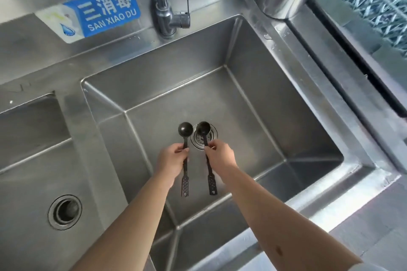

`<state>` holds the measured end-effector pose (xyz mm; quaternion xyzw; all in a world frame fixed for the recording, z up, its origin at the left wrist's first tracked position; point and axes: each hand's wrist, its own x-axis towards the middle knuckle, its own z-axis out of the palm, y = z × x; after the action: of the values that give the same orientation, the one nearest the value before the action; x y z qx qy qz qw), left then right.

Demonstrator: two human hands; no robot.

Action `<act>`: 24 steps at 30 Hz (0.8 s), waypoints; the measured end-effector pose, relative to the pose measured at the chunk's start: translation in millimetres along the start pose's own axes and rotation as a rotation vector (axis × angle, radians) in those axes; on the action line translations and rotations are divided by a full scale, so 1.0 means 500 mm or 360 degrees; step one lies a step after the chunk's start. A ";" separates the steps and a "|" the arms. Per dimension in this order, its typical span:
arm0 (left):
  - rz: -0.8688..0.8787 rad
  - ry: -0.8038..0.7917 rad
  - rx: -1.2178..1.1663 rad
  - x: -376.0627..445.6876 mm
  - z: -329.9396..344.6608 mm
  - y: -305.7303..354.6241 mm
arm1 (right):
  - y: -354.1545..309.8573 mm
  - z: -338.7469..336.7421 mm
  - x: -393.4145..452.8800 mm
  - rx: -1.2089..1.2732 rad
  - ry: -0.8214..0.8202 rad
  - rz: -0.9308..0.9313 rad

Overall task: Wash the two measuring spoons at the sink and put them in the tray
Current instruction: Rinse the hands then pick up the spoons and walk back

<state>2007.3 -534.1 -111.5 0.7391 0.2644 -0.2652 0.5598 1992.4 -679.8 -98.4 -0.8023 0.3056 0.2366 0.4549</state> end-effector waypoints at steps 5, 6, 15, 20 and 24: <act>0.0166 -0.0022 -0.0188 -0.089 -0.053 0.088 | -0.062 -0.073 -0.096 0.0210 0.0107 -0.0220; 0.0264 -0.0009 -0.0161 -0.109 -0.064 0.110 | -0.076 -0.087 -0.116 0.0266 0.0129 -0.0284; 0.0389 0.0125 0.0257 -0.231 -0.111 0.195 | -0.113 -0.135 -0.212 0.0040 0.0088 -0.0211; 0.0468 0.0248 0.0844 -0.255 -0.126 0.167 | -0.093 -0.133 -0.240 -0.0098 0.0107 -0.0110; 0.0803 0.0415 0.0787 -0.289 -0.141 0.167 | -0.098 -0.132 -0.273 0.0004 0.0223 -0.0280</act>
<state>1967.7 -499.1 61.5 0.9214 0.0712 -0.0785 0.3738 1937.8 -680.2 51.5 -0.8401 0.2652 0.1387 0.4523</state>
